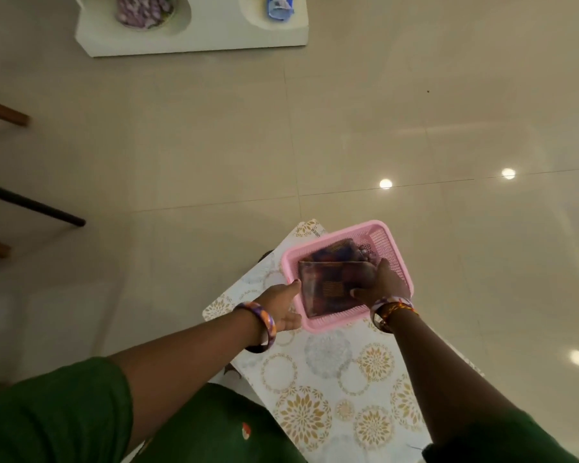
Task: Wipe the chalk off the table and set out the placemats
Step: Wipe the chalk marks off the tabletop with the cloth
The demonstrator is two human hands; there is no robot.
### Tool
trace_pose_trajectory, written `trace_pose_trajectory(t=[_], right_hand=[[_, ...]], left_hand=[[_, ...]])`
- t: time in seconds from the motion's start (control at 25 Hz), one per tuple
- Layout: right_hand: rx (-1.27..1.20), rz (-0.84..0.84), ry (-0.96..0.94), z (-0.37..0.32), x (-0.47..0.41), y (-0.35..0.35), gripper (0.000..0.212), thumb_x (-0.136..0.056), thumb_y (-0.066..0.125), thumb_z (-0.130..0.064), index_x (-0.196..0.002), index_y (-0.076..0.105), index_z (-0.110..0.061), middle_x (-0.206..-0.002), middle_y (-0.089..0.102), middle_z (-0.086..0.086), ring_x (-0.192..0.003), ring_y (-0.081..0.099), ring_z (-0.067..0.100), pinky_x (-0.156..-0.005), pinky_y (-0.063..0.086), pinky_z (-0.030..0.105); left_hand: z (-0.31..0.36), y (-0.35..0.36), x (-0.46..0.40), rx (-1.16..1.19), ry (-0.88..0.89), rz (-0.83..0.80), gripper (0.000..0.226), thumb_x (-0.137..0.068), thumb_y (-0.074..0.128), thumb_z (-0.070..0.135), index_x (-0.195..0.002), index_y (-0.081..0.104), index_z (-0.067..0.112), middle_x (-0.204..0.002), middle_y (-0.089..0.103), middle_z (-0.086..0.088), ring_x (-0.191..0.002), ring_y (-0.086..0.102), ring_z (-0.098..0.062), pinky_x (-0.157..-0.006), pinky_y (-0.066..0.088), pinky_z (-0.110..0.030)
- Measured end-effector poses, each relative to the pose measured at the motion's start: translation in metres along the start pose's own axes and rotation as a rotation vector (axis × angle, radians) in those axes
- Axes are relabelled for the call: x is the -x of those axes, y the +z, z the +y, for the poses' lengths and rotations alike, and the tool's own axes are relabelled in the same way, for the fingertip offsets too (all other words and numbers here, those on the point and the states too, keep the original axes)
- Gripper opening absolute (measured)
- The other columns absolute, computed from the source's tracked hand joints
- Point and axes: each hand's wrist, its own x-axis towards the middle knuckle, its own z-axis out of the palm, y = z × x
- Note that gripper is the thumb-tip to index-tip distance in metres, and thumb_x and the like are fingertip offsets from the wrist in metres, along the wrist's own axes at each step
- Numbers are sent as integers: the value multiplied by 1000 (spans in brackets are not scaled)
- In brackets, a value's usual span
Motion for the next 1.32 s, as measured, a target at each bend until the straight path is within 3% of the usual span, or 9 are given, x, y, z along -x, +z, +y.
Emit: trace_pose_trajectory(t=[0.16,0.32,0.48,0.64,0.76,0.88,0.96,1.16,1.32], right_hand=[[-172,5,-111,10,7,3,55,-75,75,-15,-126,56,-12,-111,66,10,-96,58,28,-77,39,25],[-175,79,-174,21,18,-5,35,-74,75,-12,-108,68,-10,-97,64,8,-96,60,29,-73,39,25],[-503,41,-226,20,34,-19,19,-75,70,-4,-92,64,-12,-82,62,5,-82,58,25,-66,43,26],[-968,-56,-258,3,71,-41,19,-75,68,3,-88,61,-10,-77,63,7,-76,59,26,-72,50,35],[-1161,-307,-326,-12,102,-39,41,-51,76,-13,-89,62,-9,-80,66,10,-73,62,24,-69,51,36],[-1067,-507,-416,-40,128,-17,41,-54,72,-8,-93,62,-9,-82,67,9,-75,65,23,-65,57,37],[-970,-554,-453,-64,147,3,36,-60,66,-7,-95,61,-11,-84,67,8,-77,65,22,-64,58,34],[-666,-531,-580,-130,199,74,67,-44,80,-24,-105,58,-5,-92,68,10,-84,66,23,-69,59,37],[-300,-537,-749,-194,260,147,82,-47,82,-34,-121,53,-13,-110,65,11,-101,63,27,-85,56,44]], left_hand=[[-1,22,4,82,45,88,52,-98,42,32,-140,34,1,-138,42,-17,-99,56,-32,-91,48,-38],[-5,28,12,21,55,102,51,-98,44,33,-138,37,1,-138,41,-16,-91,56,-27,-78,50,-35],[-19,27,18,-90,104,141,44,-95,49,33,-129,46,4,-105,49,-9,-99,50,-25,-79,50,-34],[-32,8,33,27,147,150,48,-94,43,47,-122,48,8,-114,45,-10,-101,50,-26,-78,50,-38],[-42,-24,46,307,102,-107,68,-88,27,67,-115,57,12,-114,58,-18,-102,57,-34,-81,49,-44],[-59,-63,66,605,232,-474,67,-90,25,64,-127,56,16,-125,58,-17,-106,60,-36,-88,48,-53],[-75,-92,80,659,431,-530,59,-93,27,56,-134,50,21,-137,48,-17,-117,52,-36,-98,40,-54],[-148,-191,128,665,688,-479,70,-73,68,52,-132,53,16,-129,56,-16,-113,57,-32,-96,46,-47],[-229,-277,166,593,779,-192,56,-69,73,4,-123,59,12,-127,55,-24,-105,60,-33,-94,48,-47]])
